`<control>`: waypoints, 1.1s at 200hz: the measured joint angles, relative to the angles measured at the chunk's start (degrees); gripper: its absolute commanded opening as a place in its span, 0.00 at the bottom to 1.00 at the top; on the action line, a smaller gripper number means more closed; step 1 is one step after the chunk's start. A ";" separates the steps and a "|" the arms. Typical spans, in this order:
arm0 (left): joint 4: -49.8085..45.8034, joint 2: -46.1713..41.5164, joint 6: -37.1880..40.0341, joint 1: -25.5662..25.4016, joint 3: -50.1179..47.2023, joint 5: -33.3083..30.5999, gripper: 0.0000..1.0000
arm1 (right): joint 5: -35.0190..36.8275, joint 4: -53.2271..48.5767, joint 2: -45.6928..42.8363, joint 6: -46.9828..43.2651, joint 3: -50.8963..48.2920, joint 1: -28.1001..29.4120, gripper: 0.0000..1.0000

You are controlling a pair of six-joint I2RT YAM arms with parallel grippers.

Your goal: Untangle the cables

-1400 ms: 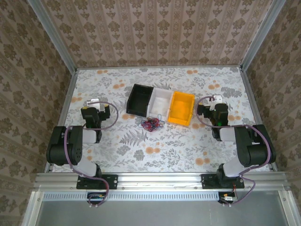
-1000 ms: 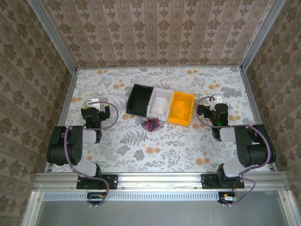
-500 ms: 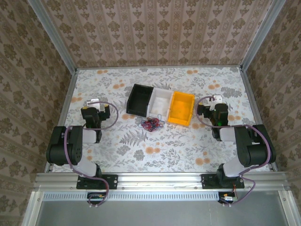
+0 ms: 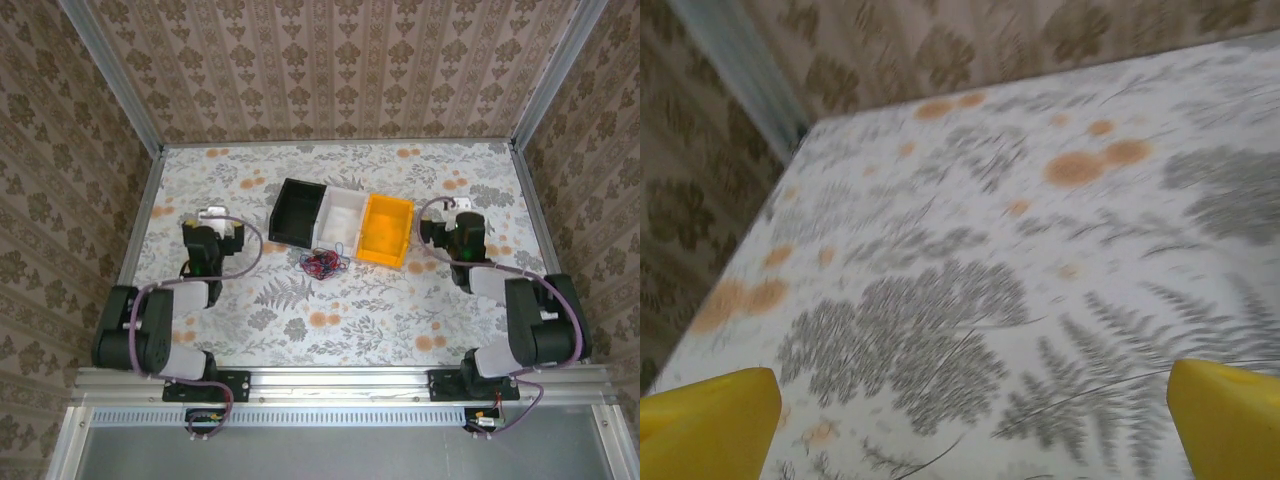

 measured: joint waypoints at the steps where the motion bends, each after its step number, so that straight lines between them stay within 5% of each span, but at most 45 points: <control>1: -0.46 -0.50 0.11 -0.46 0.22 -0.20 1.00 | 0.07 -0.48 -0.20 0.00 0.28 0.09 1.00; 44: -15.93 -3.96 -5.01 -7.74 17.22 -5.44 1.00 | 7.63 -19.54 -7.34 3.23 20.22 10.95 1.00; 78: -28.89 6.93 -13.07 -7.82 34.88 2.75 1.00 | 13.79 -28.55 -5.42 9.79 26.32 20.33 1.00; 140: -47.80 24.81 -22.29 -8.31 46.27 14.34 1.00 | 18.53 -37.62 0.11 16.85 26.32 27.54 0.99; 220: -55.87 27.87 -28.52 -9.51 49.51 17.49 0.64 | 18.95 -40.85 0.31 24.02 21.11 27.85 0.99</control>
